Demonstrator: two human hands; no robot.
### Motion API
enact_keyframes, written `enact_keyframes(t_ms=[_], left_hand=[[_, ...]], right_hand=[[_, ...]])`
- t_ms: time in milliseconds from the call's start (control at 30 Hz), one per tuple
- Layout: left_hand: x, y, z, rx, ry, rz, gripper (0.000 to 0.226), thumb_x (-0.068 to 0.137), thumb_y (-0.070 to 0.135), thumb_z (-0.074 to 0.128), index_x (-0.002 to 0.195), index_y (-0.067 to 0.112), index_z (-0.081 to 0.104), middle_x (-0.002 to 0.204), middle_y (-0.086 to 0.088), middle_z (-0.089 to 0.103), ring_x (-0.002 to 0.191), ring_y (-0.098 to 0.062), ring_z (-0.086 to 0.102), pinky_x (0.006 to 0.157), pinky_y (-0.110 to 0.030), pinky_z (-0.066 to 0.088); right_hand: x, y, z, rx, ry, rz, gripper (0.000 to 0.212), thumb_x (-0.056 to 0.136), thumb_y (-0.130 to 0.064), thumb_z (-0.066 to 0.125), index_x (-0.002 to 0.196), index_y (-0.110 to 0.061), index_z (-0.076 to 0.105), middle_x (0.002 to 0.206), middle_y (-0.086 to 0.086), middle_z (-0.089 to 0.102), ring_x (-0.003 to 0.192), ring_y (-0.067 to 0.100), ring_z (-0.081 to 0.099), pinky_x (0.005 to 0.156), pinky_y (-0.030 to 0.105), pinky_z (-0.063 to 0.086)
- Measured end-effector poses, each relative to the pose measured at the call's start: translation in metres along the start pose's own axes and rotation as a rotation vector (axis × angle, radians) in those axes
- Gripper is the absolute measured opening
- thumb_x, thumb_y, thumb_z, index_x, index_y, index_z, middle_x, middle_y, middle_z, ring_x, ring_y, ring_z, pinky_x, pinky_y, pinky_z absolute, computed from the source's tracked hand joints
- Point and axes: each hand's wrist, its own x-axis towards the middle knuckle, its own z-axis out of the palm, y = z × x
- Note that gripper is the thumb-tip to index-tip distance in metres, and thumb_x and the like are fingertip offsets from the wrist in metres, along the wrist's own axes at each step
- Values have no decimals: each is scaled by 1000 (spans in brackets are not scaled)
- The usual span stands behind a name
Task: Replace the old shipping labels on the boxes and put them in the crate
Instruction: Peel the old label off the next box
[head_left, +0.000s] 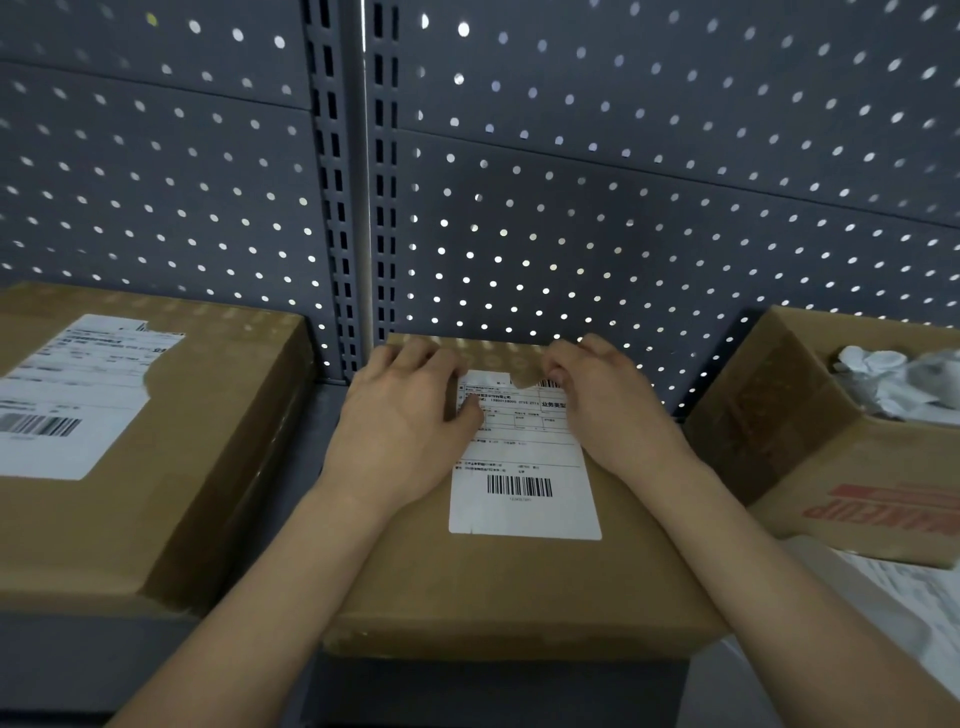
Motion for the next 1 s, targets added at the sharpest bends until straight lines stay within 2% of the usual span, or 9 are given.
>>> enact_keyframes(t_ms=[133,333,433,600,700,833,1000], left_hand=[[0,0,0,-11,11,-3,34,87,39,58,115,21,62,116,4,57,110,-25,45,93,-36,41],[0,0,1,4,9,2,34,87,40,58,115,21,62,117,4,57,109,-25,45,91,-36,41],[0,0,0,11,3,-1,34,87,40,57,115,21,62,116,4,57,109,-25,46,91,-36,41],[0,1,0,6,-2,-5,34,87,40,58,115,21,62,116,3,57,108,-25,45,91,-38,42],[0,1,0,1,5,-5,34,86,39,58,114,21,62,116,3,57,109,-26,45,91,-38,42],[1,1,0,-5,-7,-14,35,86,40,57,116,22,62,118,4,56,111,-25,44,93,-38,41],[0,1,0,-12,-2,-18,35,86,40,58,116,22,62,117,4,56,111,-25,44,93,-39,42]], right_hand=[[-3,-3,-6,88,53,17,17,98,-7,45,98,-15,60,91,4,53,83,24,54,73,37,46],[-3,-4,-4,-15,26,-7,17,97,-7,46,98,-16,61,88,2,50,81,26,53,69,34,42],[-2,-8,-7,-96,-30,-37,27,90,4,43,98,-19,56,88,1,45,80,30,54,67,31,33],[-2,-14,-11,-147,-67,-68,43,86,5,39,114,-21,58,97,4,46,88,31,55,78,34,40],[-3,-7,-6,-100,-25,-23,36,86,8,43,104,-19,58,90,0,42,85,30,52,69,29,30],[-3,-3,-4,-64,34,5,27,91,5,46,102,-17,58,89,0,45,83,28,52,66,31,37],[-3,-3,-2,-99,4,-31,32,88,7,46,98,-20,58,88,0,46,82,30,53,64,29,33]])
